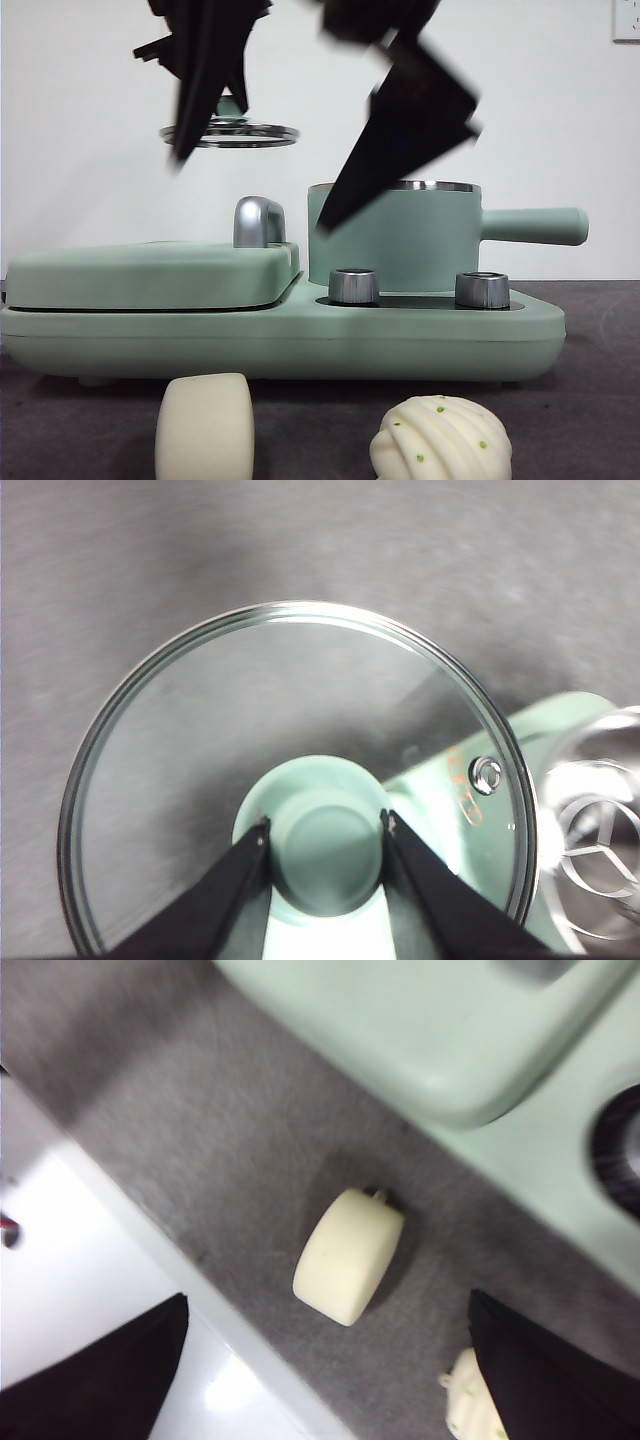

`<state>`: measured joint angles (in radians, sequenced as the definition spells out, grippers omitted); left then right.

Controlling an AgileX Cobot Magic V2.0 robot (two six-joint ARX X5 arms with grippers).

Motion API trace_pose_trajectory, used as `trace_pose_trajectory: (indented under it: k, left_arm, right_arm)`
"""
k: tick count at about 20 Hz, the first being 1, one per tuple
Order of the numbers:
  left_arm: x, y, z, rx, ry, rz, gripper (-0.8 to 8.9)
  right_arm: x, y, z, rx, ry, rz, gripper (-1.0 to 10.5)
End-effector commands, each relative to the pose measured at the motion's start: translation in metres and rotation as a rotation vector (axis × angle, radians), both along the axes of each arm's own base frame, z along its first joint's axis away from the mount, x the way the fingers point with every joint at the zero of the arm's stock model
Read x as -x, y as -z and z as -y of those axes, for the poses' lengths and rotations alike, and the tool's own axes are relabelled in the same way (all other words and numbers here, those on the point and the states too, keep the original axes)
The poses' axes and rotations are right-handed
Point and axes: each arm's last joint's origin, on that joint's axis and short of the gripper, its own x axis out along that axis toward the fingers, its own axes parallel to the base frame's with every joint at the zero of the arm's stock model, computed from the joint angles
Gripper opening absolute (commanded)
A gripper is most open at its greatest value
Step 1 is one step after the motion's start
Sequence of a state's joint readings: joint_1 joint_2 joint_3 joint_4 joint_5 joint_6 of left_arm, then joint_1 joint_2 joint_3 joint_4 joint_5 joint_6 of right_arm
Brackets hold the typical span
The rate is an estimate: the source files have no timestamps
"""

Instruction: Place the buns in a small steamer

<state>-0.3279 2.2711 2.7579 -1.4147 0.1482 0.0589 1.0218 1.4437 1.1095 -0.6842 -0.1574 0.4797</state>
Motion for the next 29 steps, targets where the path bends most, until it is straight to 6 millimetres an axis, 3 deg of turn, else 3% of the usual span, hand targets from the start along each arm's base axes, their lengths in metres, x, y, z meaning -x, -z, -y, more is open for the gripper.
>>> trace_pose_trajectory:
  k: [1,5,10,19,21,23,29]
  left_arm:
    - [-0.001,-0.006,-0.015,0.009,-0.04,0.007,0.18]
    - [-0.007,-0.006,-0.036,0.01,-0.093,0.007,0.18]
    - [-0.009,-0.007,-0.044,0.011,-0.112,0.011,0.18]
    - [-0.01,-0.007,-0.046,0.016,-0.12,0.018,0.18]
    - [-0.01,-0.007,-0.047,0.016,-0.123,0.018,0.18]
    - [-0.011,-0.007,-0.05,0.015,-0.129,0.018,0.18]
    - [-0.012,-0.007,-0.054,0.015,-0.139,0.016,0.18]
  right_arm:
    - [-0.001,0.021,-0.02,0.053,-0.015,-0.037,4.5]
    - [-0.003,0.053,-0.038,0.124,-0.04,-0.08,4.5]
    - [-0.007,0.074,-0.051,0.13,-0.058,-0.072,4.4]
    - [-0.008,0.085,-0.055,0.152,-0.077,-0.078,1.2]
    - [-0.013,0.077,-0.054,0.166,-0.069,-0.089,1.2]
    - [-0.022,0.054,-0.054,0.199,-0.081,-0.095,1.2]
    - [-0.075,-0.046,-0.03,0.232,-0.049,0.017,1.2]
